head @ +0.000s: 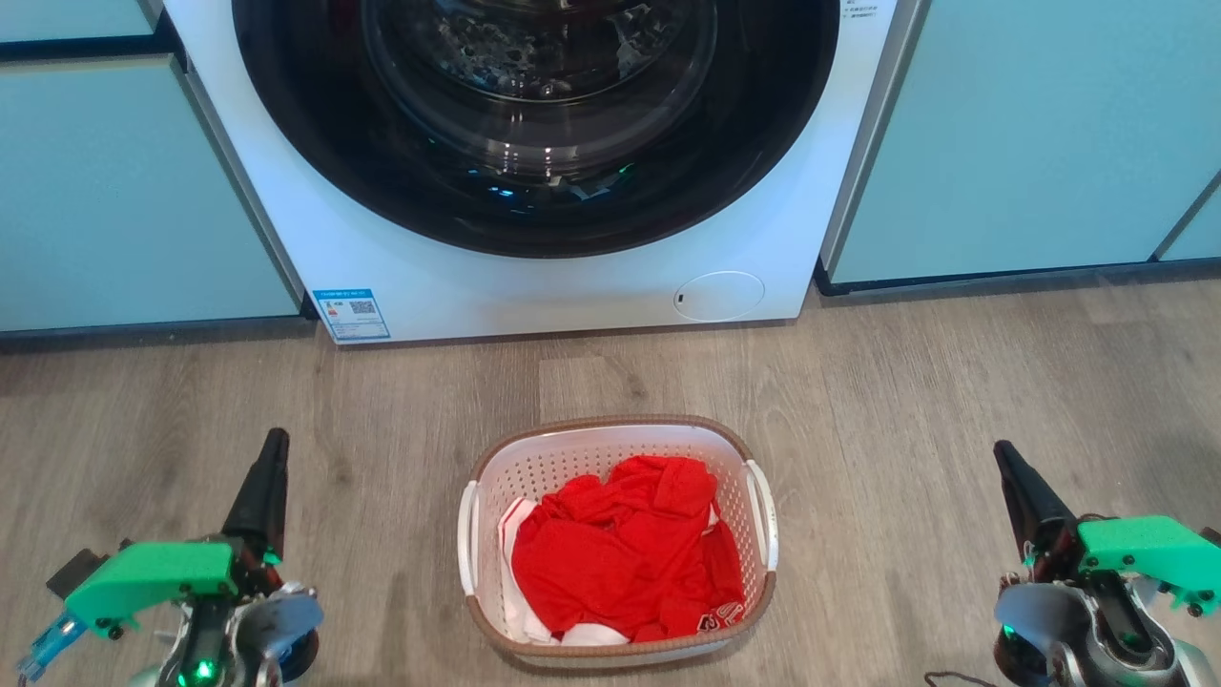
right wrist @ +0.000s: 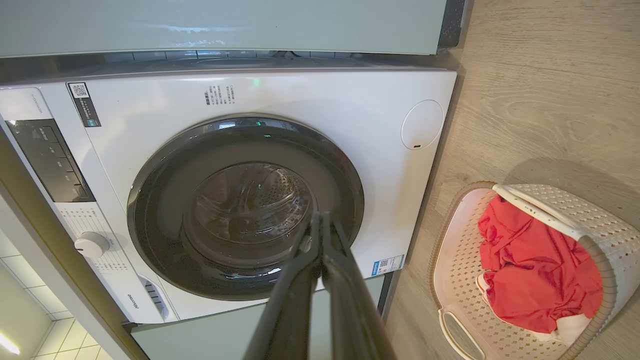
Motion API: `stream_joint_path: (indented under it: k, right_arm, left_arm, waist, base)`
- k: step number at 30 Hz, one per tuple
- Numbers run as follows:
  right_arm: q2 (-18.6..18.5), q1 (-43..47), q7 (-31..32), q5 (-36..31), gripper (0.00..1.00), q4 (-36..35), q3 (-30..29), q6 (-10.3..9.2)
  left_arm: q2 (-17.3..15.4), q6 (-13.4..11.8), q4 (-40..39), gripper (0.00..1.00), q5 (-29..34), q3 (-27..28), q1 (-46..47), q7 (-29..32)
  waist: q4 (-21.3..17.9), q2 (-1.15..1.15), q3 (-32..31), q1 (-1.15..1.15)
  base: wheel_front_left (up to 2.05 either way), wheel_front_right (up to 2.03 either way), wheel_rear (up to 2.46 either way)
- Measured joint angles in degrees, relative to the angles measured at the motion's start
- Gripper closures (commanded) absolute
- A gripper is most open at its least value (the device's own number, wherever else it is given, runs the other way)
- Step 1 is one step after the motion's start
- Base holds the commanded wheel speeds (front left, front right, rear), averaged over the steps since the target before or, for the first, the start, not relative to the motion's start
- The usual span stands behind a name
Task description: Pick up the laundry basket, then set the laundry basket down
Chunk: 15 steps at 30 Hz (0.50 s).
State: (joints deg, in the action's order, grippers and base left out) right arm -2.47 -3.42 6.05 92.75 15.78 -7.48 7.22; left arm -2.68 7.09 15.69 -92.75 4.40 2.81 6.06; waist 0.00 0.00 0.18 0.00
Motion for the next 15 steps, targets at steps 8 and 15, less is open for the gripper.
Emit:
stream_joint_path:
  k: [8, 15]
  right_arm:
    - [0.0, 0.0, 0.0, 0.0, 1.00, 0.0, 0.0, 0.00]
    - [0.0, 0.0, 0.0, 0.0, 1.00, 0.0, 0.0, 0.01]
  left_arm:
    - [0.0, 0.0, 0.0, 1.00, 0.1, 0.0, 0.0, 0.0]
    - [0.0, 0.0, 0.0, 1.00, 0.1, 0.0, 0.0, 0.0]
  waist:
    - [0.0, 0.00, 0.0, 0.00]
    - [0.0, 0.00, 0.0, 0.00]
  base:
    - [0.00, 0.00, 0.00]
    - [0.00, 0.00, 0.00]
